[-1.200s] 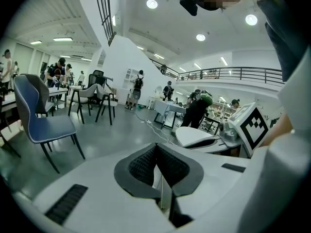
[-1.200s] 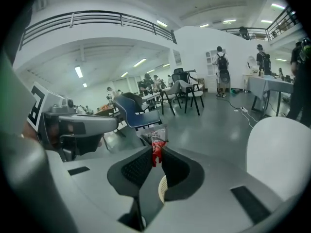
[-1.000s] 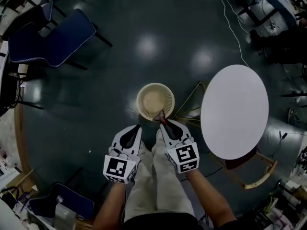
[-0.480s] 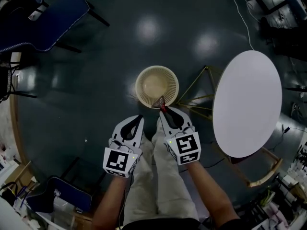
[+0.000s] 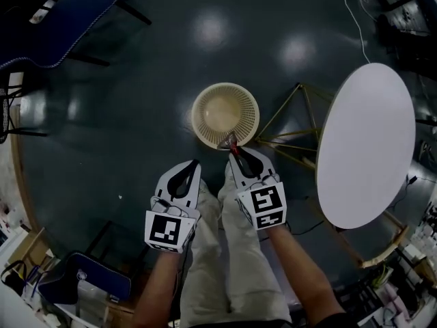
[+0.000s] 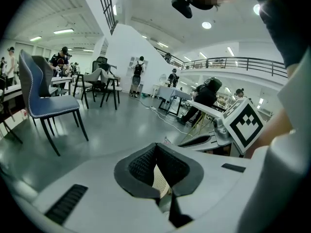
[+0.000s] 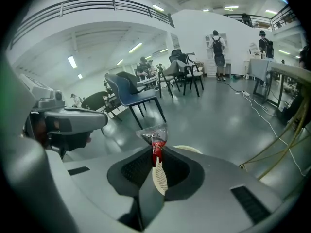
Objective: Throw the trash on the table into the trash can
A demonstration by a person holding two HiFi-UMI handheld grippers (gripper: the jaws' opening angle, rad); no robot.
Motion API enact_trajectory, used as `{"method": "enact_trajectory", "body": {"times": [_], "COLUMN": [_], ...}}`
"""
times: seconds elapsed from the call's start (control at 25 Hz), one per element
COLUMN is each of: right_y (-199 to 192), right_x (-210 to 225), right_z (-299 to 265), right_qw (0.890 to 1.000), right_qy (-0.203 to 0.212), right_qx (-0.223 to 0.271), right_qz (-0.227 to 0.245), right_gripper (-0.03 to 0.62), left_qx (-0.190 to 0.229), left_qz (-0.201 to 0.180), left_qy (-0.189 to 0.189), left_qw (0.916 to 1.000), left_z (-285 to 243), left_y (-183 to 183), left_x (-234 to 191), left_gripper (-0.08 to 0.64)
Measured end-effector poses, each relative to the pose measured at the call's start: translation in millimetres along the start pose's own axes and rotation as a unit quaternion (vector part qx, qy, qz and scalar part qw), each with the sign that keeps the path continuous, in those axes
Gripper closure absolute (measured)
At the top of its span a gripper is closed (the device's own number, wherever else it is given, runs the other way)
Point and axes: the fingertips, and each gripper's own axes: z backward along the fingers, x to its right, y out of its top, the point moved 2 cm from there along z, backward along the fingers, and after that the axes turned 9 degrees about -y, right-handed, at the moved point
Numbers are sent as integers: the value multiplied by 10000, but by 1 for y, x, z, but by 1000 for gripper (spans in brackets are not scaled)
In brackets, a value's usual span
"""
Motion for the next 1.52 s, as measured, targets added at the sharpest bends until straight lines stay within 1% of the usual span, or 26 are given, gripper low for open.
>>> {"method": "enact_trajectory", "body": {"times": [0.12,0.32,0.48,0.68,0.76,0.88,1.04,1.16,1.24,1.36,1.44,1.52], "right_y": [-12,-28,-37,-47,-50,-59,-77,-87,-92,-94,-94,-92], "right_x": [5,7,12,25,30,32,35,38,43,45,41,38], "right_z": [-9,-30,-55,-89,-100,-116,-131,-139,-142,-145,-145,-145], "right_qw": [10000,9997,9984,9944,9916,9861,9793,9756,9743,9752,9766,9787], "right_qy": [-39,-62,-133,-178,-238,-304,-261,-288,-377,-513,-493,-449], "right_qx": [-83,-219,-391,-689,-815,-1021,-1354,-1559,-1673,-1655,-1560,-1489], "right_qz": [-20,4,380,776,972,1275,1481,1521,1458,1379,1396,1338], "right_gripper": [525,525,525,525,525,525,525,523,522,511,487,437], "left_qx": [-21,-87,-19,-60,-118,-93,-119,-189,-220,-201,-203,-221], "left_qz": [-29,-26,-5,30,18,3,20,110,182,214,221,237], "left_qy": [-43,-5,0,38,45,11,23,64,98,107,96,81], "left_qw": [10000,10000,10000,10000,9999,10000,9999,9997,9995,9995,9995,9994], "left_z": [-5,-9,-11,-10,-10,-9,-4,0,3,5,8,10], "left_y": [-8,-16,-16,-17,-22,-24,-25,-28,-29,-32,-36,-39], "left_x": [-2,-9,-15,-20,-22,-25,-28,-33,-36,-37,-36,-34], "left_gripper": [545,545,545,545,545,545,545,545,545,545,545,545]}}
